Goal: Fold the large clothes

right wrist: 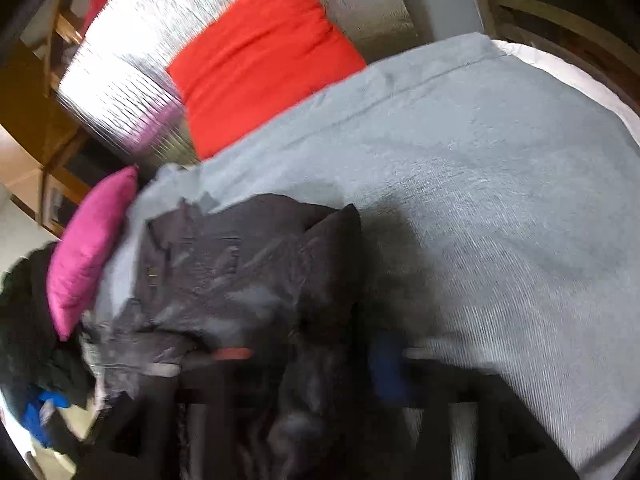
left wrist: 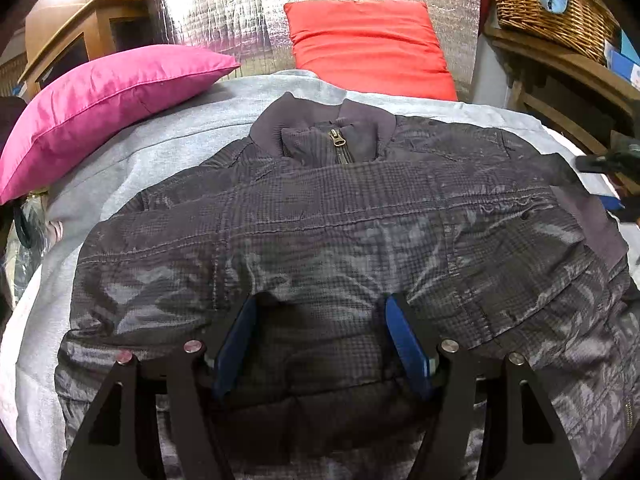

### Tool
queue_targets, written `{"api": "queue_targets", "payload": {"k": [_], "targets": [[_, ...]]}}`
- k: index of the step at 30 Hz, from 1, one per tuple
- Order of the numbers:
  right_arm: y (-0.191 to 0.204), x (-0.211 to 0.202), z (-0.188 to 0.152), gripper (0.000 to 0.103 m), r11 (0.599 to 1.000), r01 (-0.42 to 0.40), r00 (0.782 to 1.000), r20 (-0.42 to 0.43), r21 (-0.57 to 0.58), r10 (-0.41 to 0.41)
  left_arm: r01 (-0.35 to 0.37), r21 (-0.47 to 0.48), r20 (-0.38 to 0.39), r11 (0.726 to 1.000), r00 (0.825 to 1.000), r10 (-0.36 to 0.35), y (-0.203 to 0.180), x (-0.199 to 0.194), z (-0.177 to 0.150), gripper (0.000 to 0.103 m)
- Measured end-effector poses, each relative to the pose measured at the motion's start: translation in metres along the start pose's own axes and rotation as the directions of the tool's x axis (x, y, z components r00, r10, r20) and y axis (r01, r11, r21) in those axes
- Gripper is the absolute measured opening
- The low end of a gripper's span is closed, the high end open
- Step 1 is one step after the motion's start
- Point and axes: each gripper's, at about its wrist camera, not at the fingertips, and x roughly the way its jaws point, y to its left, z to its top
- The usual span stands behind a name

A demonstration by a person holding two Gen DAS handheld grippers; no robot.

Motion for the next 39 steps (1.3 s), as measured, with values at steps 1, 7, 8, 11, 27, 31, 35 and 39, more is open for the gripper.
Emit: {"api": "queue_targets", "payload": {"k": [1,7,8,11,27,31,35,39], "targets": [[-0.005,-0.009,-0.001,0.083,1.000,-0.018,1.000,0.014,0.009,0.018,-0.001,-0.001,0.003,1.000,1.000,0.001,0.000,0.000,0.001,0.068],[0.002,-0.021,-0.027,0.057,0.997,0.005,0.998,-0.054,-0.075,-0.009,0.038,-0.073,0.040,0.997,0.999,-0.035,0.006,-0.027,0.005,0.069],[0.004,-0.017,-0.029,0.020,0.994,0.042,0.996,-0.076,-0.103,-0.050,0.039,-0.077,0.054,0.996,0.998,-0.035,0.006,-0.033,0.006,0.069],[0.007,-0.019,-0.028,0.022,0.984,0.124,0.990,-0.046,-0.130,-0.131,0.045,-0.072,0.068,0.996,0.997,-0.040,0.003,-0.039,0.008,0.069],[0.076,-0.016,-0.064,0.082,0.978,-0.017,0.999,-0.050,-0.209,0.007,0.049,-0.178,0.064,0.983,0.997,-0.038,0.056,-0.058,0.001,0.074],[0.079,-0.036,-0.061,0.082,0.981,-0.027,1.000,-0.018,-0.193,0.024,-0.034,-0.288,-0.029,0.957,0.999,0.027,0.111,-0.037,-0.016,0.075],[0.098,-0.044,-0.069,0.082,0.968,-0.085,0.996,-0.020,-0.237,0.082,-0.055,-0.279,-0.065,0.959,0.997,0.038,0.125,-0.020,-0.027,0.075],[0.080,-0.011,-0.073,0.081,0.981,-0.012,0.997,-0.076,-0.194,-0.003,-0.048,-0.277,-0.046,0.960,0.998,0.037,0.121,-0.034,-0.020,0.075]]}}
